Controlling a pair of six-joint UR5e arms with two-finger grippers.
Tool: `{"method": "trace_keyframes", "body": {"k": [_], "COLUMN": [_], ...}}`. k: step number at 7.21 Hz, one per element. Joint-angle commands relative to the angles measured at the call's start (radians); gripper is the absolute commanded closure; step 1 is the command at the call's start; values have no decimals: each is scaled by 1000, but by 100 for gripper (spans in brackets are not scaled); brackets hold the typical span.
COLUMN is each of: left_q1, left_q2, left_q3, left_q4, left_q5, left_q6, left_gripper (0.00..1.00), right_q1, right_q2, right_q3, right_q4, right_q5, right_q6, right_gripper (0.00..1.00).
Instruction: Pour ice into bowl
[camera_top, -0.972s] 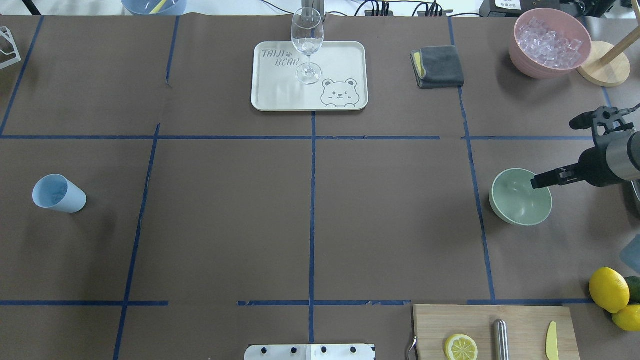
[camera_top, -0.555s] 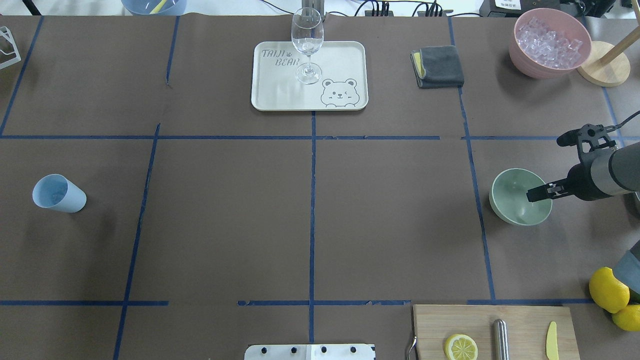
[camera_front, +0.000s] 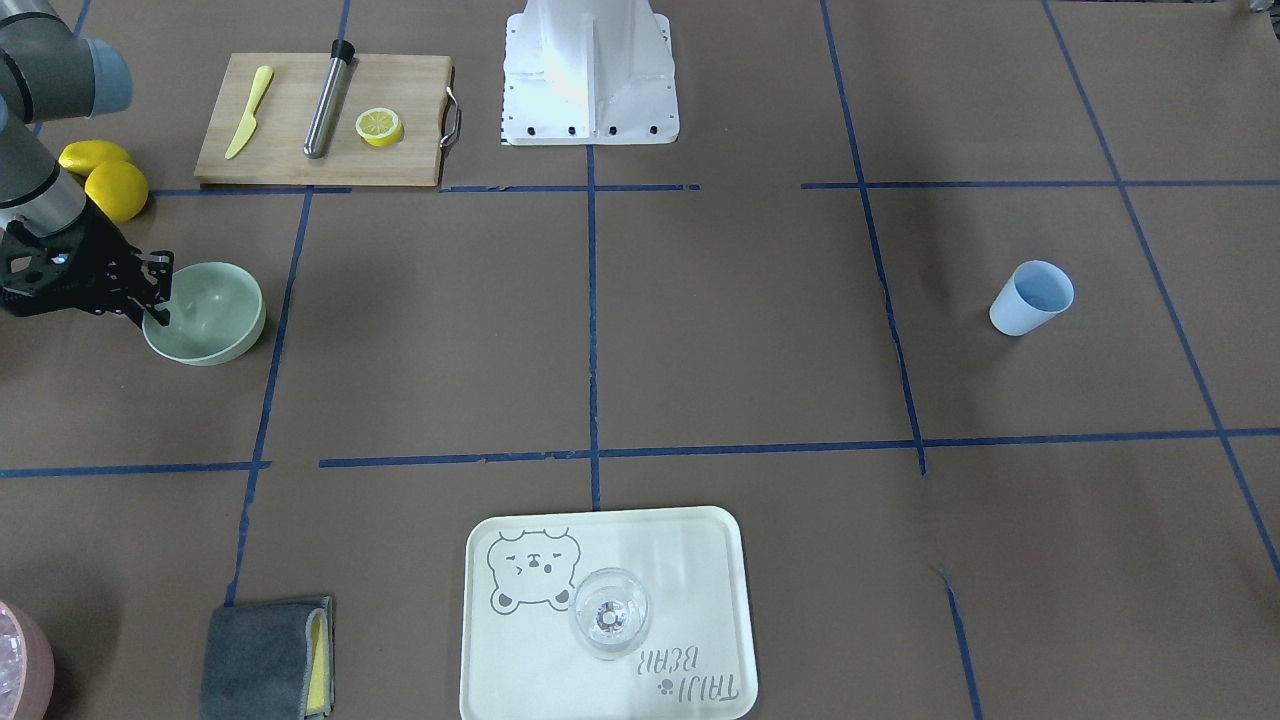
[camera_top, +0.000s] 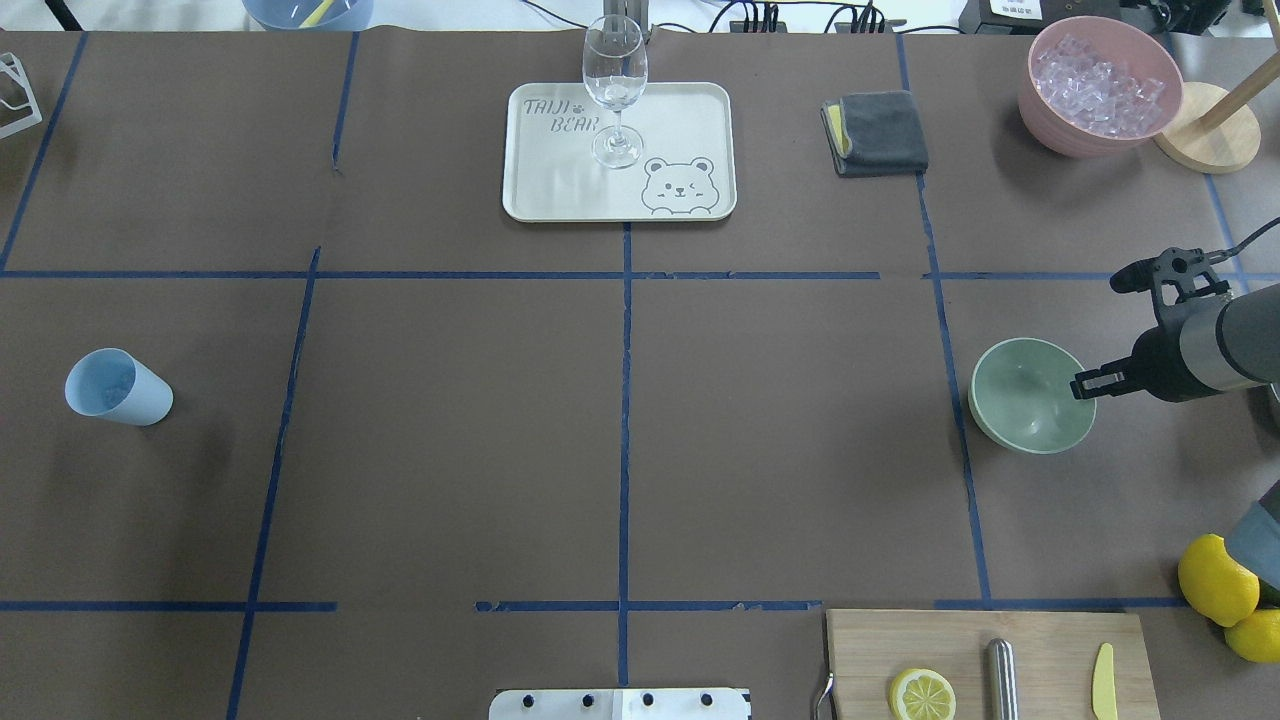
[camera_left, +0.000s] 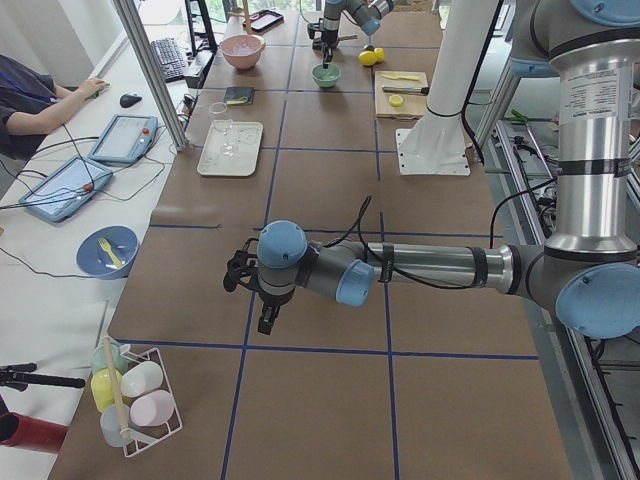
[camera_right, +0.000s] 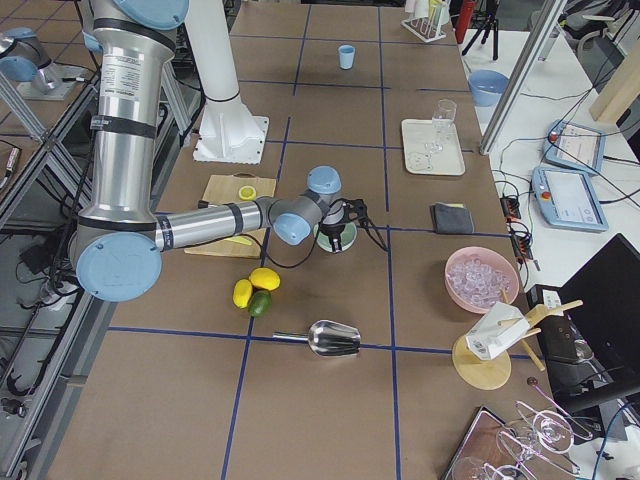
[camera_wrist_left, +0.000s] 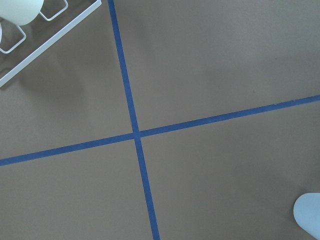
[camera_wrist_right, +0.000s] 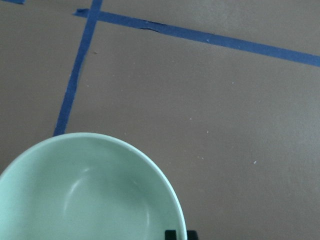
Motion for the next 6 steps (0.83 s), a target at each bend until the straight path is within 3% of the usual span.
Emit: {"method": "trace_keyframes", "body": {"k": [1,3,6], "left_q1": [0,0,0], "left_q2": [0,0,2], "left_q3": [-1,0,-3], "left_q4": [0,0,-3], "left_q5": [0,0,0], "left_q6": [0,0,-3], "left_gripper": [0,0,0], "right_q1": [-1,-4,-98], "right_q2": [7,22,228], "right_q3": [19,106,122], "right_q4": [1,-6,-32], "right_q5": [6,29,52], "right_q6": [7,69,372], "right_gripper": [100,100,100]}}
